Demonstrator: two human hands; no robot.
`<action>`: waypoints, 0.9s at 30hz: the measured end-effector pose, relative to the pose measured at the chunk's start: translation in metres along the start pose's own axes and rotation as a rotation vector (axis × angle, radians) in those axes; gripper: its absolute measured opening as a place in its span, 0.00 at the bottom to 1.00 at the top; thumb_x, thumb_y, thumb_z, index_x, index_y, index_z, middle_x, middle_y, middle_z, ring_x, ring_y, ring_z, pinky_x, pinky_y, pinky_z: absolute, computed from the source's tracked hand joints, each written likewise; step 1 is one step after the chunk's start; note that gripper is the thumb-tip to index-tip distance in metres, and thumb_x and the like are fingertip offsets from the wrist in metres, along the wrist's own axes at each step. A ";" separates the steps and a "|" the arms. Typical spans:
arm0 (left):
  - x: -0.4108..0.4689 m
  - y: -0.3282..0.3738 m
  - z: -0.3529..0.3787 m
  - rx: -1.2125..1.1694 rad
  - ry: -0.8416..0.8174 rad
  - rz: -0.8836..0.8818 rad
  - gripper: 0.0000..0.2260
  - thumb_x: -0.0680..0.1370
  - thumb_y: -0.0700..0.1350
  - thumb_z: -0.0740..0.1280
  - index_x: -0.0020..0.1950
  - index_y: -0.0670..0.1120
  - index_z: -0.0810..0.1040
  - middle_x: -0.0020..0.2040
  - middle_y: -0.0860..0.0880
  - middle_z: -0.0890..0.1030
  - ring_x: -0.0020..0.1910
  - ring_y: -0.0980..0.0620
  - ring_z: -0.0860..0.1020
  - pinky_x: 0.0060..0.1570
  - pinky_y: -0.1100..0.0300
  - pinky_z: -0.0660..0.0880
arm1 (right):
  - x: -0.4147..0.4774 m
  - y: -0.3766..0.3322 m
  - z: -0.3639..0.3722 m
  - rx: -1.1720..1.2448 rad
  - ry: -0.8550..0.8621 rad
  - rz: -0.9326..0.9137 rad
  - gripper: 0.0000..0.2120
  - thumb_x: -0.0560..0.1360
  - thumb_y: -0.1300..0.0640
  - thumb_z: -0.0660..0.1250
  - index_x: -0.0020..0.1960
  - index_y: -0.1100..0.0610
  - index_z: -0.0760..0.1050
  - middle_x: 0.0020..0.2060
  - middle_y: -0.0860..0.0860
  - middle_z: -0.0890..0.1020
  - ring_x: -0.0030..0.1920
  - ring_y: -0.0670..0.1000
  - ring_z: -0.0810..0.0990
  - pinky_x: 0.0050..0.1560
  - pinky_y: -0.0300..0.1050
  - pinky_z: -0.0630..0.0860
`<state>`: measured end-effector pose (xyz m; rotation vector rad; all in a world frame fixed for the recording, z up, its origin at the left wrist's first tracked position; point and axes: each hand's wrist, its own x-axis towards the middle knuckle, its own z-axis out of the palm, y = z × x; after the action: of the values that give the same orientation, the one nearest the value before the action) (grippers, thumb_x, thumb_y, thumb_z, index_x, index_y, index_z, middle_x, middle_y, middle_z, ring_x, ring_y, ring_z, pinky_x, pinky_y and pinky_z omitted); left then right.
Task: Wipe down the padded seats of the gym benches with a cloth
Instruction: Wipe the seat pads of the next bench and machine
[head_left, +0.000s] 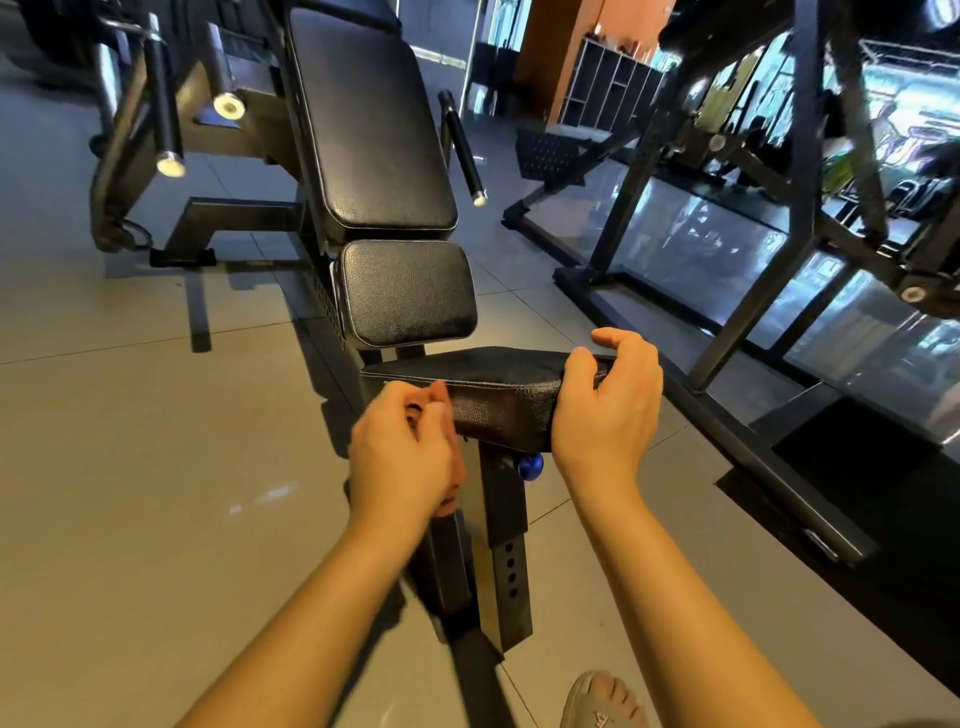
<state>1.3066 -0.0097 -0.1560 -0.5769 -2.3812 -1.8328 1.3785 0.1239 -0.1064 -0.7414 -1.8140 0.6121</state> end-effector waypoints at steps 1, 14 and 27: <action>0.008 -0.008 -0.004 0.033 -0.028 -0.097 0.05 0.82 0.45 0.66 0.47 0.52 0.74 0.43 0.54 0.77 0.45 0.54 0.78 0.31 0.70 0.69 | 0.000 0.000 -0.001 -0.004 -0.003 -0.002 0.10 0.78 0.51 0.61 0.58 0.51 0.73 0.50 0.43 0.73 0.50 0.43 0.71 0.53 0.48 0.75; 0.009 -0.005 -0.005 0.147 -0.043 -0.006 0.03 0.82 0.48 0.66 0.48 0.53 0.73 0.43 0.58 0.74 0.46 0.54 0.78 0.39 0.64 0.74 | 0.000 0.001 -0.002 -0.015 -0.023 -0.001 0.11 0.79 0.50 0.61 0.58 0.53 0.74 0.49 0.43 0.72 0.54 0.47 0.73 0.52 0.46 0.75; -0.006 0.016 0.004 0.073 0.016 0.123 0.03 0.82 0.46 0.66 0.49 0.48 0.75 0.46 0.54 0.77 0.46 0.54 0.77 0.42 0.62 0.74 | 0.002 -0.001 -0.002 -0.019 -0.027 0.007 0.13 0.78 0.50 0.60 0.59 0.55 0.74 0.51 0.45 0.73 0.52 0.44 0.71 0.53 0.42 0.71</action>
<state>1.3184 -0.0041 -0.1440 -0.6819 -2.3340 -1.6874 1.3801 0.1242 -0.1037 -0.7561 -1.8453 0.6130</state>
